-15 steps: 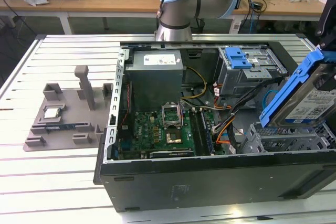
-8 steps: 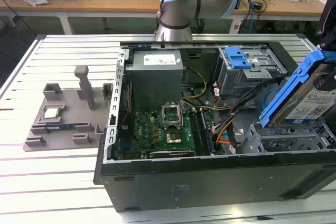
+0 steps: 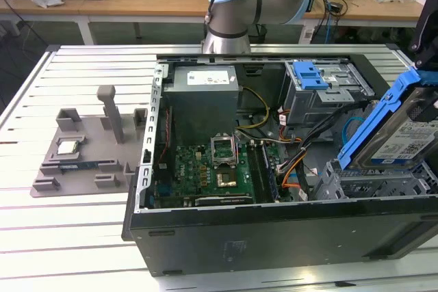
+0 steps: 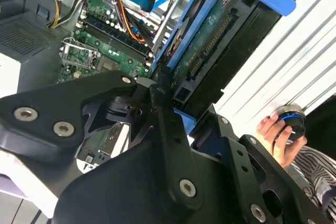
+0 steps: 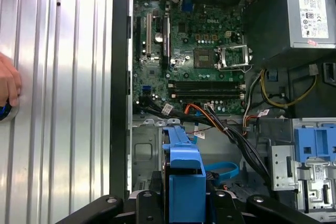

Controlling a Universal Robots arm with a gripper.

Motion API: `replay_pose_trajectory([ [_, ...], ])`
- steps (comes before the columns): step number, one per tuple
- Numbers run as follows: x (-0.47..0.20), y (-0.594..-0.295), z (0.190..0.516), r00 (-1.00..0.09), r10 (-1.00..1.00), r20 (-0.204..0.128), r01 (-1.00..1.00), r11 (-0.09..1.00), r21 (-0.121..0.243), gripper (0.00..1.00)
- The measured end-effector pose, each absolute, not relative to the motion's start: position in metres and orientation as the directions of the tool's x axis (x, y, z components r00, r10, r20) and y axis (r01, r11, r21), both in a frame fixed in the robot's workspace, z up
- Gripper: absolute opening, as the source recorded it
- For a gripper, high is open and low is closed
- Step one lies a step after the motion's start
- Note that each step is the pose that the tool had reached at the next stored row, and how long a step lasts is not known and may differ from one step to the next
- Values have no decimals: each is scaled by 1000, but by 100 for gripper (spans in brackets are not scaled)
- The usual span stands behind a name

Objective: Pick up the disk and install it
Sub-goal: 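Insert the disk into the insertion slot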

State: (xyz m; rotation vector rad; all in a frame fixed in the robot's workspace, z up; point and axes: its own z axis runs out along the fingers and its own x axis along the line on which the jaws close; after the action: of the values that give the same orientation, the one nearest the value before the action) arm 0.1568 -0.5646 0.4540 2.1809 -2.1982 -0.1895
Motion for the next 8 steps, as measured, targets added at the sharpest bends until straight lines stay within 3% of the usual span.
replay_pose_trajectory([
  [8, 157, -561, 448, 2, -998, -58, -993, -9, 114, 37],
])
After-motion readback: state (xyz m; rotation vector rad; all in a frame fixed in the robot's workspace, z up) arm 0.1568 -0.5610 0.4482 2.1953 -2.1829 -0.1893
